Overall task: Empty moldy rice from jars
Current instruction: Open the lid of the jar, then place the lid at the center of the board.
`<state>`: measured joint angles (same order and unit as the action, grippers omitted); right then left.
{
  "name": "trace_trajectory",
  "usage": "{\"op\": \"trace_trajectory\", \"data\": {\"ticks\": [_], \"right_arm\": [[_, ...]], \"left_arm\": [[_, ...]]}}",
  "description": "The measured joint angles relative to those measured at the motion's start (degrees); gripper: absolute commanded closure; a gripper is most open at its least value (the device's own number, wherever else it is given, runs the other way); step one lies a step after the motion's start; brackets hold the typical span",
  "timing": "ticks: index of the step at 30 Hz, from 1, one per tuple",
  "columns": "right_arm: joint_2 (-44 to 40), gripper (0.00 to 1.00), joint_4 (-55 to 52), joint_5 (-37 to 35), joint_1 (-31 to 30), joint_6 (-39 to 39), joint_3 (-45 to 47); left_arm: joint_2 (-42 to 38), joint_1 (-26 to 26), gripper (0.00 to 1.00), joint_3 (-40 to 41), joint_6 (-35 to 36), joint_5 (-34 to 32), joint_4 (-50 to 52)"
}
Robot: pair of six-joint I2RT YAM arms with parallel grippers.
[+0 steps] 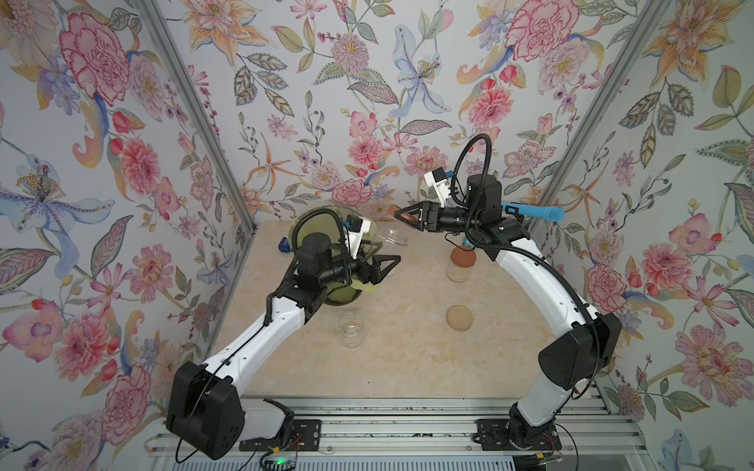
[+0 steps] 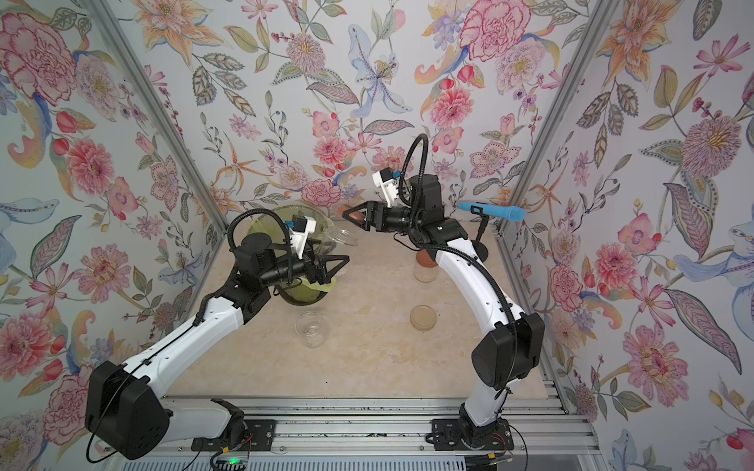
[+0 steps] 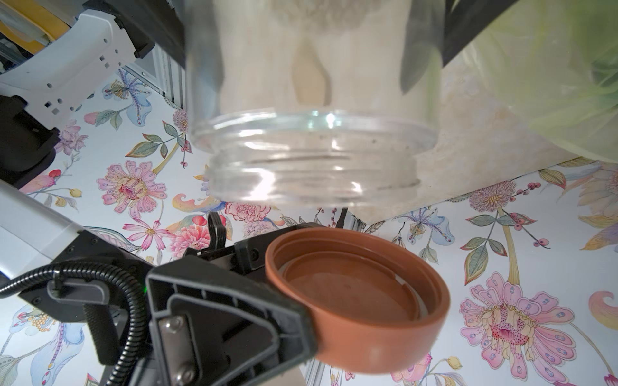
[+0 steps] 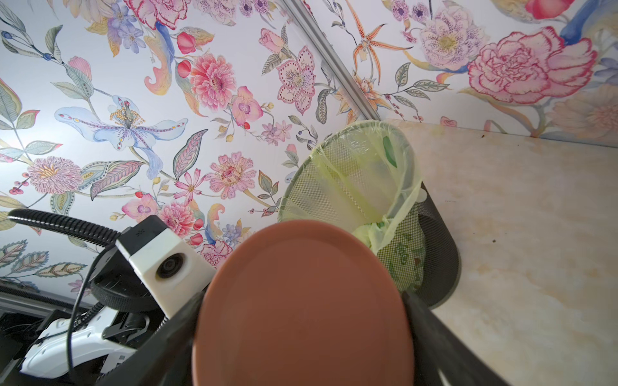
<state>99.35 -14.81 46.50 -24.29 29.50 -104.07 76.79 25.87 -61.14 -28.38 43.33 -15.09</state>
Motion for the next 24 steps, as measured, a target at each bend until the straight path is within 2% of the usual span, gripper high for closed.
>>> {"op": "trace_trajectory", "data": {"ticks": [9, 24], "right_arm": [[-0.2, 0.43, -1.8, -3.0, 0.9, -2.5, 1.0], [-6.4, 0.44, -3.5, -11.4, 2.1, -5.4, 20.2]], "left_arm": [[-0.5, 0.0, 1.00, 0.0, 0.9, -0.3, 1.9], [-4.2, 0.0, 1.00, 1.9, 2.4, -1.7, 4.1]]}}
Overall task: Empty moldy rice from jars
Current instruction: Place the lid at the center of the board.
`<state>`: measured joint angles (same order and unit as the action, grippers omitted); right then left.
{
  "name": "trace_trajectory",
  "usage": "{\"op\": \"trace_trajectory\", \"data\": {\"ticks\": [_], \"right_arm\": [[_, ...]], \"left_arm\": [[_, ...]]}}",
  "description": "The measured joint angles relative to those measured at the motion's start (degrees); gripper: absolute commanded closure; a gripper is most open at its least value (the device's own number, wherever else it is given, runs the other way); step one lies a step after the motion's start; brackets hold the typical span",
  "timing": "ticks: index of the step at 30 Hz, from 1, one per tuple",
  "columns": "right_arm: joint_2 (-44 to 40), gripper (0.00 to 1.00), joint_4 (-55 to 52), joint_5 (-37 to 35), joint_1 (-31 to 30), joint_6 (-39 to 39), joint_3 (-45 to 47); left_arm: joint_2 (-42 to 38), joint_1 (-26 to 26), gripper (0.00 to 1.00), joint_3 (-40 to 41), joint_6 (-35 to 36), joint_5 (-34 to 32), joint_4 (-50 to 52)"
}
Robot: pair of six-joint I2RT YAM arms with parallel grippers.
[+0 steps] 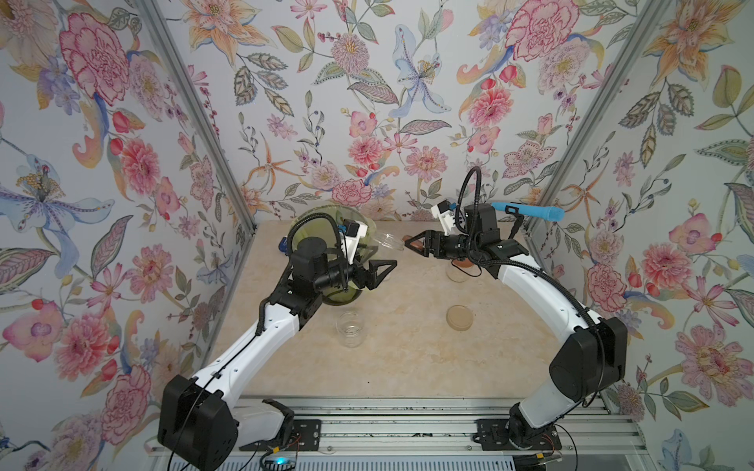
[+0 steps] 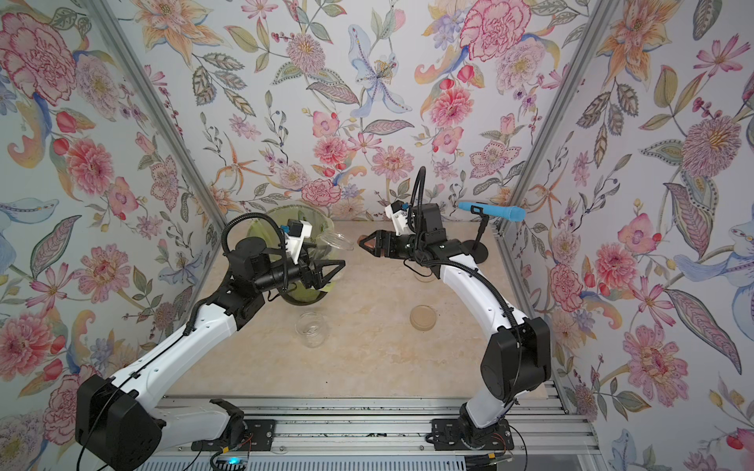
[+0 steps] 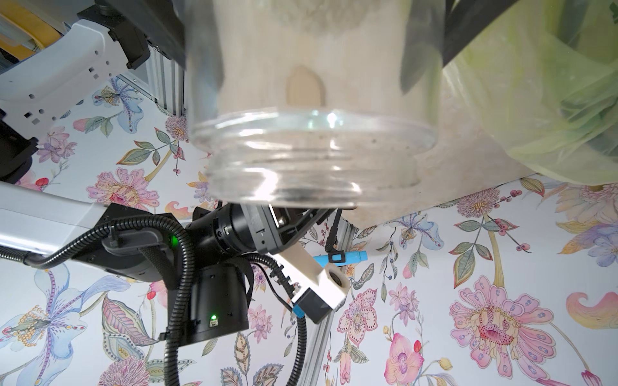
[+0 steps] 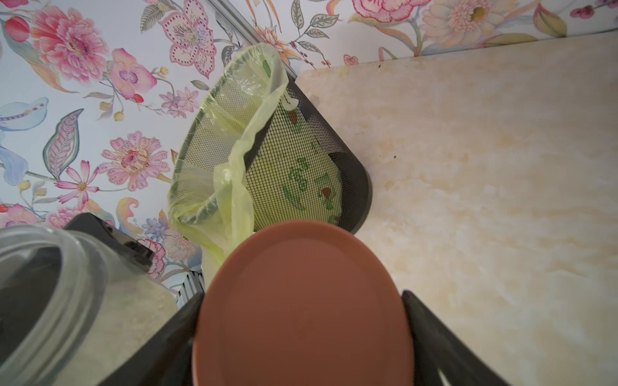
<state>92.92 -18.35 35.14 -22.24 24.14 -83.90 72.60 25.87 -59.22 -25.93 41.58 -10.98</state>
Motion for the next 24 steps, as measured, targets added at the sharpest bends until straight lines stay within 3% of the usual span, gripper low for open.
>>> {"op": "trace_trajectory", "data": {"ticks": [10, 24], "right_arm": [[-1.4, 0.45, -0.2, -6.4, -0.2, -1.9, 9.4], [2.1, 0.45, -0.2, -15.0, -1.2, -3.3, 14.8]], "left_arm": [[-0.7, 0.0, 1.00, 0.2, 0.9, -0.3, 1.2], [-2.1, -0.1, 1.00, 0.4, 1.9, -1.5, 4.2]]}}
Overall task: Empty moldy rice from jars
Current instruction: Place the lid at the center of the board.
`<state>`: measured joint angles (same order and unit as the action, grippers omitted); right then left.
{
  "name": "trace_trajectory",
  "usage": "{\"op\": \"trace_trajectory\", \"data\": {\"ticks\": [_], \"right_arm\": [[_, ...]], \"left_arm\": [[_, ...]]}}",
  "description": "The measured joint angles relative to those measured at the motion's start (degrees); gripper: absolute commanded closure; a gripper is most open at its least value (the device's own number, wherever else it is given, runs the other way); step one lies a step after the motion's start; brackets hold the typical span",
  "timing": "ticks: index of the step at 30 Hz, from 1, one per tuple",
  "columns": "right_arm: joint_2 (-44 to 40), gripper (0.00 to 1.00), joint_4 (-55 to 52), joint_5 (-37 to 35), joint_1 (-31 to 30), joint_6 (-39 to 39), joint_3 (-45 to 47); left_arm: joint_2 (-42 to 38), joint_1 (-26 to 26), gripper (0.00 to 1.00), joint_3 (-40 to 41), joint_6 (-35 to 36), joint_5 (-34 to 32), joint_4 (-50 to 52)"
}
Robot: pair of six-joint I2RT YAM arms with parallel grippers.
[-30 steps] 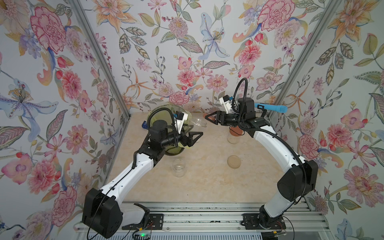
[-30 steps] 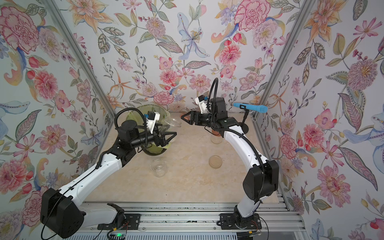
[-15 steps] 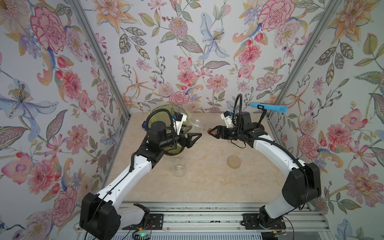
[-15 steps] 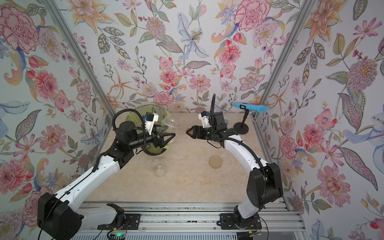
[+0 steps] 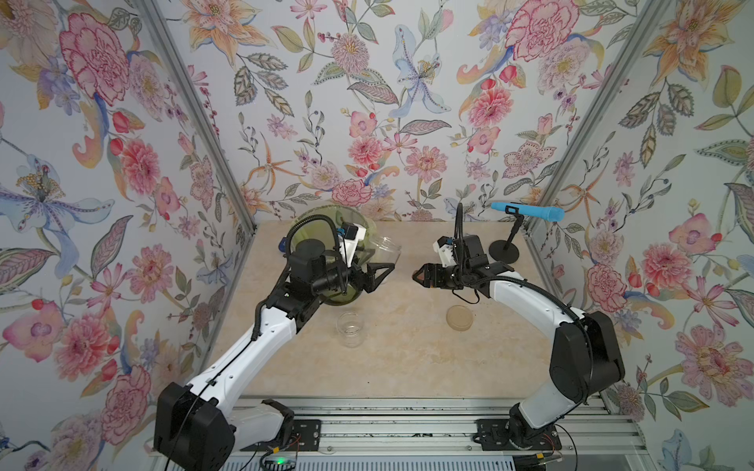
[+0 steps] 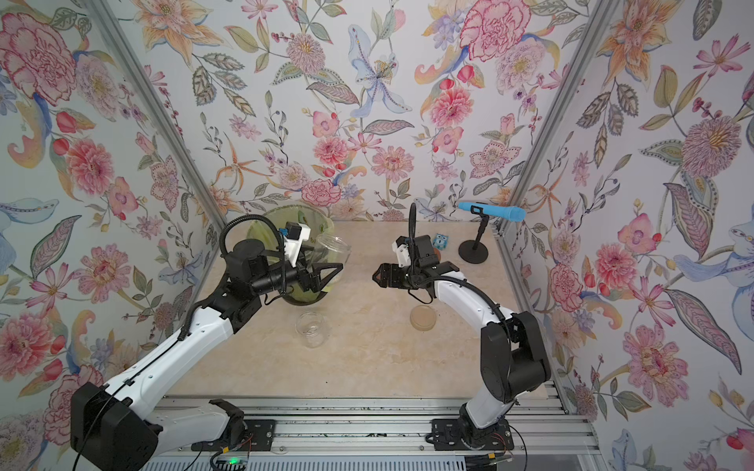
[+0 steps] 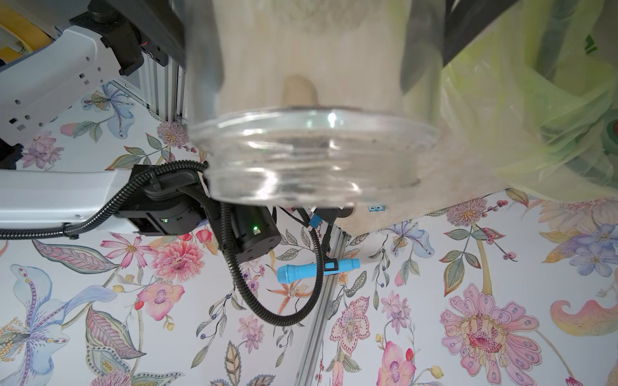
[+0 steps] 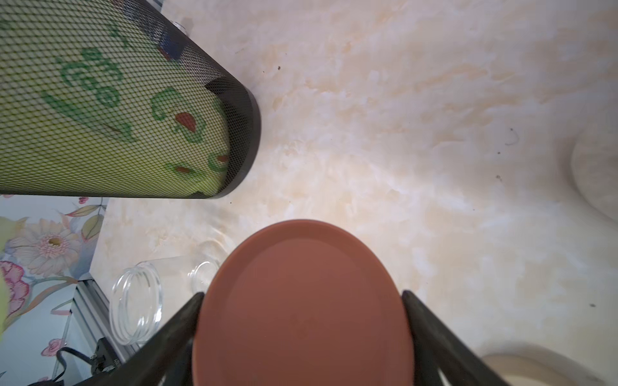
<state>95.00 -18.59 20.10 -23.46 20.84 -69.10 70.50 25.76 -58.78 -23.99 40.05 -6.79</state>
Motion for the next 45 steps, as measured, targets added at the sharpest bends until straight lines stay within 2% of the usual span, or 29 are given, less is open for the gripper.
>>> {"op": "trace_trajectory", "data": {"ticks": [17, 24, 30, 36, 45], "right_arm": [[9.7, 0.43, -0.3, -10.4, -2.1, -1.2, 1.6], [12.5, 0.28, -1.3, -12.9, -2.8, -1.6, 0.4], [13.0, 0.21, -1.8, -14.3, -3.1, -1.6, -0.3], [13.0, 0.01, -3.7, -15.7, -3.5, -1.9, -0.8], [13.2, 0.00, -7.8, -16.1, -3.7, -2.3, -2.2]], "left_arm": [[-4.6, -0.3, 1.00, 0.4, 1.7, -2.5, 4.4], [-7.6, -0.3, 1.00, 1.5, 2.2, -3.6, 5.8], [-9.4, -0.3, 1.00, 2.6, 2.2, -4.9, 6.9], [-10.3, -0.4, 1.00, 3.1, 2.4, -6.1, 7.3], [-10.3, -0.4, 1.00, 3.2, 3.4, -6.8, 7.9]]}}
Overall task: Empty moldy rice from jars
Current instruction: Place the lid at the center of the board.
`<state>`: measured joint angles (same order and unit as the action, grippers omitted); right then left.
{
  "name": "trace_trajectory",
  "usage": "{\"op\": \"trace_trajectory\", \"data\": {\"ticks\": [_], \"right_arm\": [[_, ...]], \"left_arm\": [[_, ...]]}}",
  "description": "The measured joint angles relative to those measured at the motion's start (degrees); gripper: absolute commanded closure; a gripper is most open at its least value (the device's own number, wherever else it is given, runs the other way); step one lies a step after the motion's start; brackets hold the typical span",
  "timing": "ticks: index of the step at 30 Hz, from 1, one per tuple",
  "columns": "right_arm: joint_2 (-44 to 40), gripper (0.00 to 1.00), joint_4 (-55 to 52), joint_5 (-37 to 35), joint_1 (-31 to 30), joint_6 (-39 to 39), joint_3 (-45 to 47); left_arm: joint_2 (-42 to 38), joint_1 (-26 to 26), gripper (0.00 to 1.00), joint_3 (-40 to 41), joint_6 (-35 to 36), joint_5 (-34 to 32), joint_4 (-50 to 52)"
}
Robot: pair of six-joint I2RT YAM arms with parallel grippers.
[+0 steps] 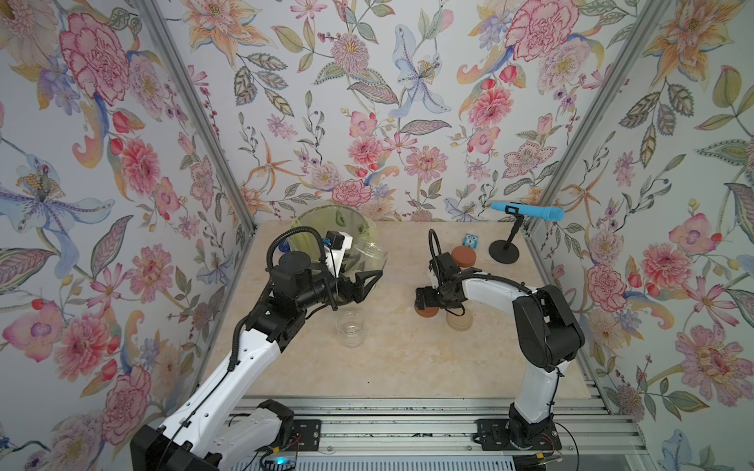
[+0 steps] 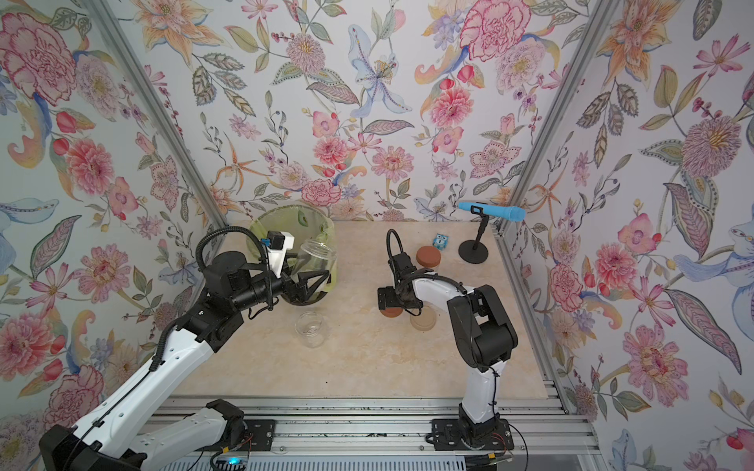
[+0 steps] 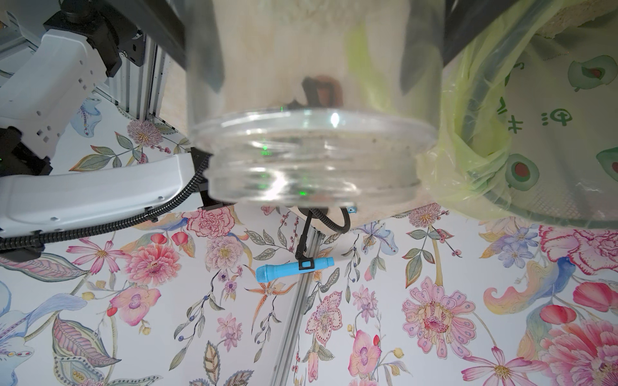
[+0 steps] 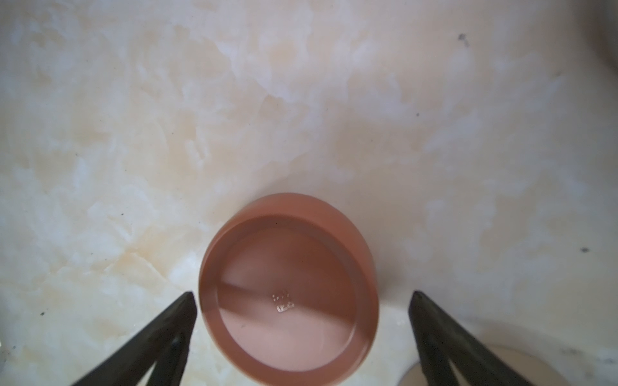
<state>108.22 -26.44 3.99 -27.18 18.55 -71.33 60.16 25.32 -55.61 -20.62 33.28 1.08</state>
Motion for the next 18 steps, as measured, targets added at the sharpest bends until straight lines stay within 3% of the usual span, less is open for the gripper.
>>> {"op": "trace_trajectory", "data": {"ticks": [7, 18], "right_arm": [[-1.3, 0.00, -3.8, 0.7, -1.8, -1.3, -4.8], [-5.3, 0.00, -7.6, 9.2, -2.2, -1.4, -14.1]], "left_arm": [[0.3, -0.3, 1.00, -0.6, 1.9, -1.8, 3.0], [0.6, -0.7, 1.00, -3.8, 4.4, -5.0, 5.5]]}}
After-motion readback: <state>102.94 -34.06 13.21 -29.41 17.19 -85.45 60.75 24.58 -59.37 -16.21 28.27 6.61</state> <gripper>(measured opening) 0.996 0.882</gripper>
